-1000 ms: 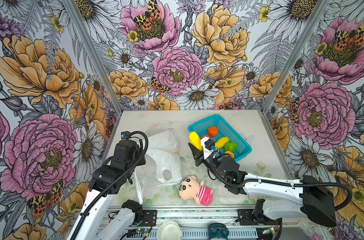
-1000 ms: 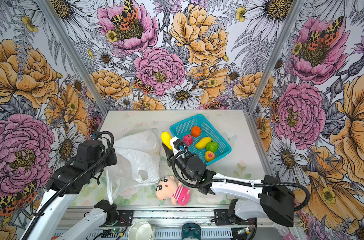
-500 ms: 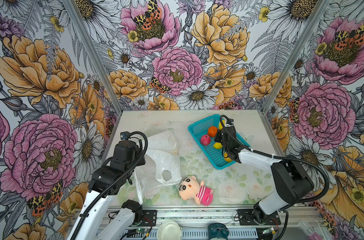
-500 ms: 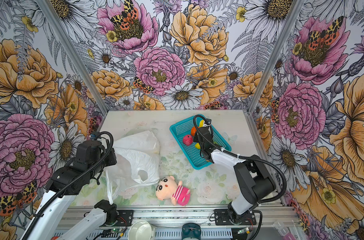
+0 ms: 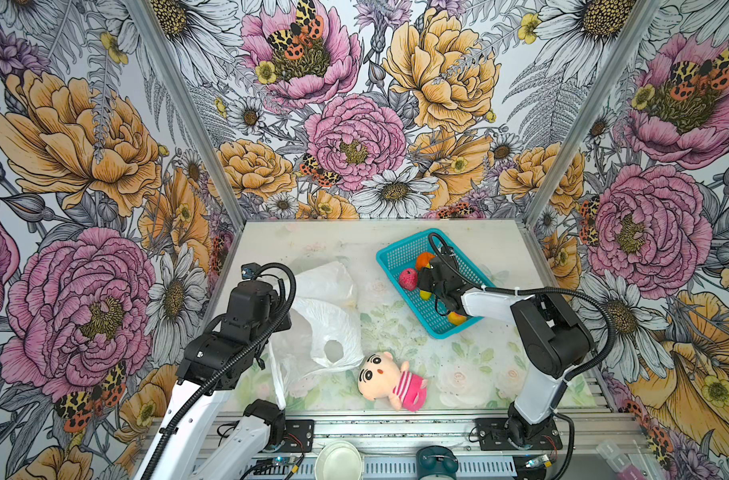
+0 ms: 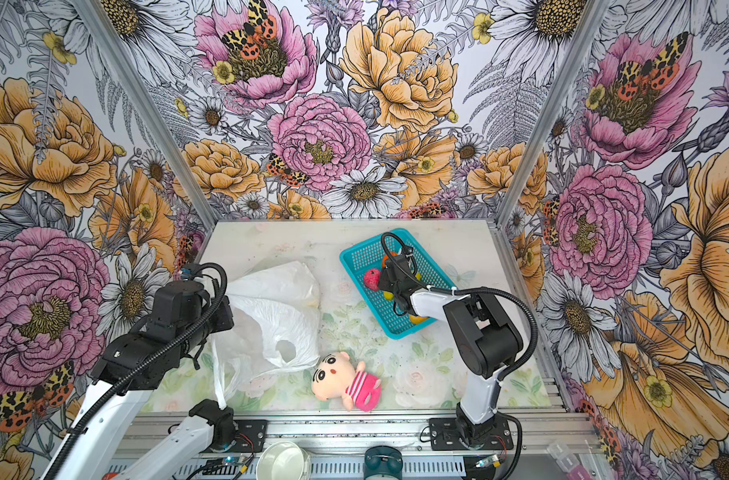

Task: Untie the knot of the plastic bag and take out the fruit
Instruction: 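Lower the long yellow fruit into the teal basket and open the right gripper, then move the right gripper back over the doll into the bag opening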

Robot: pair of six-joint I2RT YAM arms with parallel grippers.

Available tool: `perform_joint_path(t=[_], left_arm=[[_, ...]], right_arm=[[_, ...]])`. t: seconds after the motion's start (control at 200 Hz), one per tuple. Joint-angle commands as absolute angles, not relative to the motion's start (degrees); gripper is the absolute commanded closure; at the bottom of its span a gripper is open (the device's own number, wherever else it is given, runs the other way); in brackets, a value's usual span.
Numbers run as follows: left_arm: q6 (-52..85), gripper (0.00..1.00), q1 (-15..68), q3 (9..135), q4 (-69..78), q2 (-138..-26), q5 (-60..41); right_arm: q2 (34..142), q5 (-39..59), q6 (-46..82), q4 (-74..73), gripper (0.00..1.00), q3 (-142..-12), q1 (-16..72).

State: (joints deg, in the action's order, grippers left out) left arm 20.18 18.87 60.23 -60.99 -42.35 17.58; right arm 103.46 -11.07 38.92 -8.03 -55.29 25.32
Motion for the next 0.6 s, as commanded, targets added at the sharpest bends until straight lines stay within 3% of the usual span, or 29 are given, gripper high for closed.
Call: perform_joint_path(t=[0.0,0.15,0.325,0.47,0.595], left_arm=[[20.86,1.0,18.26,59.74,-59.31,-41.66,18.94],[20.79,1.0,18.09,59.81,-59.28,-42.34,18.76],[20.81,1.0,18.09,59.71,-59.31,-42.11,18.79],[20.74,1.0,17.99,59.83,-59.23,-42.52,18.72],[20.74,1.0,17.93,59.82,-59.24,-42.71,18.56]], right_arm=[[100.5,-11.23,39.69,-10.21,0.23,-53.98,25.75],[94.35,-16.28,36.95,-10.98,0.17,-50.99,28.22],[83.57,-24.85,31.2,-15.87,0.19,-44.48,34.88],[73.83,-26.18,22.12,-23.49,0.36,-39.45,42.2],[69.29,-23.28,12.29,-30.42,0.43,-36.68,51.5]])
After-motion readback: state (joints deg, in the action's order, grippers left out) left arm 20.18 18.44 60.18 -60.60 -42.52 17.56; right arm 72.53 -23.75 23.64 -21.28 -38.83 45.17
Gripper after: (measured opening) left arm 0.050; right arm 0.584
